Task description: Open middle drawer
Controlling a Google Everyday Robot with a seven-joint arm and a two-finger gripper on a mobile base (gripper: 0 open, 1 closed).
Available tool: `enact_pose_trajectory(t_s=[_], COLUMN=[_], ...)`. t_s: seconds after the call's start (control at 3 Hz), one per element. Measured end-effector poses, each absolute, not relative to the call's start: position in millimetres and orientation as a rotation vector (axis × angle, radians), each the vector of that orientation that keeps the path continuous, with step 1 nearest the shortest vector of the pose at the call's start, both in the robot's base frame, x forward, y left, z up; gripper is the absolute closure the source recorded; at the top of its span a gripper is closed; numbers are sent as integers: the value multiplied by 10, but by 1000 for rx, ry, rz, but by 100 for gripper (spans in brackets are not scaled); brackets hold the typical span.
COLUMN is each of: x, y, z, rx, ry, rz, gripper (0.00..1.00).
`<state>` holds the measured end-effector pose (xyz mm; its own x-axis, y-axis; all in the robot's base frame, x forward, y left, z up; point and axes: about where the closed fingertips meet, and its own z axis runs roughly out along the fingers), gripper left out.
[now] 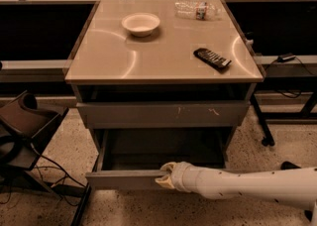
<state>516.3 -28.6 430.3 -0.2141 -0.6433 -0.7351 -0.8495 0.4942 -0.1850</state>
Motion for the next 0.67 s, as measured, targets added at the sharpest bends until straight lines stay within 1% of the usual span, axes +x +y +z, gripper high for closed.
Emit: enact_pose_trajectory(t_s=[0.33, 0.67], x=[4935, 4935], y=[-277, -275], z=[4231, 4291], rx=[-1224, -1224], ry=[1933, 1930], rz=[337, 338], gripper=[100, 100])
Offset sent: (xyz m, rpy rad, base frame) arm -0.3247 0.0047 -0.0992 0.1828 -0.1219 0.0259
